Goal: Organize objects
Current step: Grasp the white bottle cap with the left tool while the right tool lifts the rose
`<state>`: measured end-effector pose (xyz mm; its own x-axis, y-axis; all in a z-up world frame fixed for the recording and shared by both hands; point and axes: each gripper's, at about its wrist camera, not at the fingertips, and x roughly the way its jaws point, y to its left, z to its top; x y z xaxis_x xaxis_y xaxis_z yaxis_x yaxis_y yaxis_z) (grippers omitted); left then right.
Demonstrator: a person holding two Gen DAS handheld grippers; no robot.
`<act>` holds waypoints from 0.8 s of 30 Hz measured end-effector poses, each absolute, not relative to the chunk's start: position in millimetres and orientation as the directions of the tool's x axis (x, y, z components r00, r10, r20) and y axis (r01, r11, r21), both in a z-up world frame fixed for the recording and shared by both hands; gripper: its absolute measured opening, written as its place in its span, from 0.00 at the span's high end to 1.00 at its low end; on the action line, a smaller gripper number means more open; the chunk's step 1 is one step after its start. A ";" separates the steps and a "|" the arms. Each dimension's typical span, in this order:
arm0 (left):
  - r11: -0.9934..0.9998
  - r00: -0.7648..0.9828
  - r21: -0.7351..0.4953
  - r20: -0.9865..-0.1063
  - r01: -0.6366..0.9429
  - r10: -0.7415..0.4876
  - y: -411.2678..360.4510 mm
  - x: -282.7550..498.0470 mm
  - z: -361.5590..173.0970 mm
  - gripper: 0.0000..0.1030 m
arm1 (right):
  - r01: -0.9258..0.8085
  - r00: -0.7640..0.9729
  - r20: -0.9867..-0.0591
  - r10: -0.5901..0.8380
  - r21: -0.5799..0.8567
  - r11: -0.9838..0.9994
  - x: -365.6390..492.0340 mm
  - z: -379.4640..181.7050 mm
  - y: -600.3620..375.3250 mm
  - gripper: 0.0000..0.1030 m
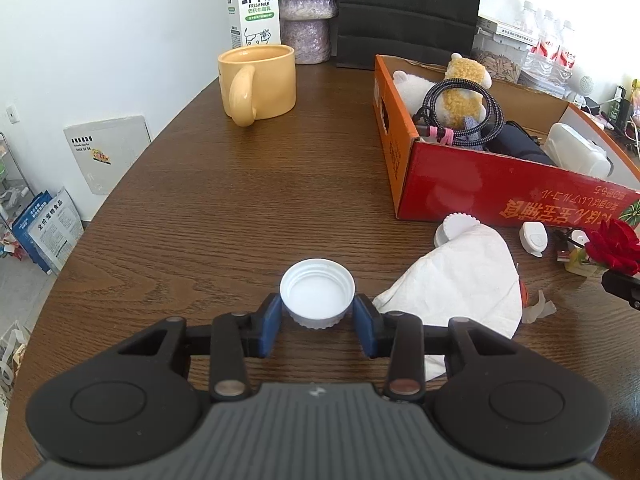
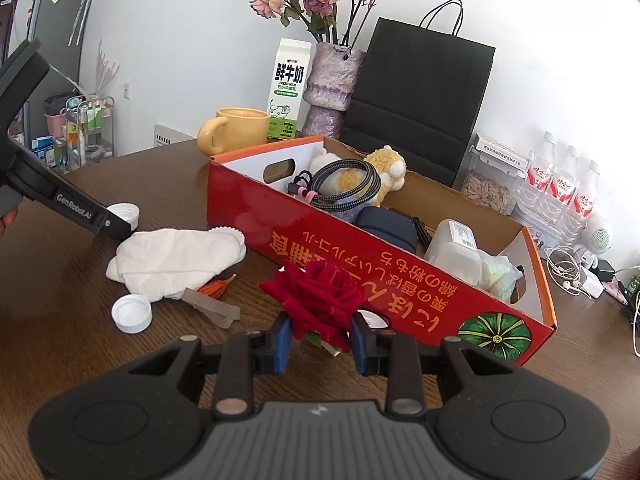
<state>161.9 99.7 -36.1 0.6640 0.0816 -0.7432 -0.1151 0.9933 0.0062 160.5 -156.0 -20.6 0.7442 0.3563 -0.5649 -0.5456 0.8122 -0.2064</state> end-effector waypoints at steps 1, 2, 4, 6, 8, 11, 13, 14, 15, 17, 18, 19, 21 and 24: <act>0.993 0.667 0.007 -0.740 -0.115 0.083 99.4 161.3 -34.9 0.61 | -0.546 0.745 -0.564 0.357 -0.206 0.812 160.3 -20.4 -156.0 0.71; 0.993 0.669 0.009 -0.738 -0.115 0.084 99.0 160.8 -33.8 0.61 | -0.546 0.745 -0.562 0.359 -0.205 0.812 160.0 -19.9 -156.3 0.71; 0.993 0.676 0.011 -0.732 -0.113 0.085 97.6 160.4 -30.6 0.61 | -0.547 0.746 -0.559 0.362 -0.202 0.813 159.6 -18.9 -156.9 0.71; 0.994 0.682 0.014 -0.726 -0.111 0.086 95.7 159.5 -27.0 0.61 | -0.547 0.747 -0.555 0.366 -0.201 0.813 159.3 -17.5 -157.6 0.71; 0.994 0.691 0.017 -0.718 -0.107 0.086 92.5 158.9 -22.5 0.61 | -0.546 0.750 -0.548 0.369 -0.200 0.813 159.1 -15.4 -158.5 0.71; 0.995 0.704 0.022 -0.705 -0.094 0.082 86.8 159.3 -15.1 0.61 | -0.544 0.757 -0.535 0.375 -0.199 0.815 159.1 -10.9 -160.0 0.71; 0.996 0.712 0.031 -0.698 -0.084 0.082 82.2 160.8 -10.4 0.61 | -0.542 0.761 -0.527 0.377 -0.198 0.816 159.8 -8.0 -161.2 0.71; 0.996 0.716 0.035 -0.694 -0.077 0.080 79.5 161.7 -7.5 0.61 | -0.541 0.764 -0.523 0.378 -0.199 0.817 160.2 -6.4 -161.9 0.71; 0.997 0.719 0.039 -0.690 -0.070 0.078 77.1 162.7 -4.7 0.61 | -0.540 0.766 -0.518 0.379 -0.199 0.818 160.6 -4.7 -162.7 0.71; 0.997 0.728 0.043 -0.681 -0.060 0.073 72.1 165.6 1.3 0.61 | -0.537 0.772 -0.509 0.382 -0.200 0.819 162.5 -1.2 -164.5 0.71; 0.997 0.732 0.044 -0.677 -0.056 0.071 70.0 166.9 4.0 0.61 | -0.536 0.774 -0.504 0.383 -0.200 0.820 163.6 0.3 -165.2 0.71; 0.998 0.737 0.046 -0.672 -0.051 0.069 67.2 169.2 7.1 0.61 | -0.534 0.777 -0.500 0.383 -0.201 0.821 164.8 1.9 -166.0 0.71; 0.998 0.745 0.049 -0.664 -0.041 0.063 61.9 172.4 12.3 0.61 | -0.530 0.783 -0.489 0.385 -0.201 0.824 168.6 5.7 -168.6 0.71; 0.998 0.755 0.048 -0.653 -0.028 0.052 53.8 178.9 19.1 0.61 | -0.524 0.791 -0.474 0.387 -0.200 0.828 174.7 10.4 -172.0 0.71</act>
<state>178.9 53.8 19.1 0.7552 0.0524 -0.6534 -0.0279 0.9985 0.0478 174.7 -172.0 10.4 0.7909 0.3866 -0.4744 -0.5243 0.8278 -0.1996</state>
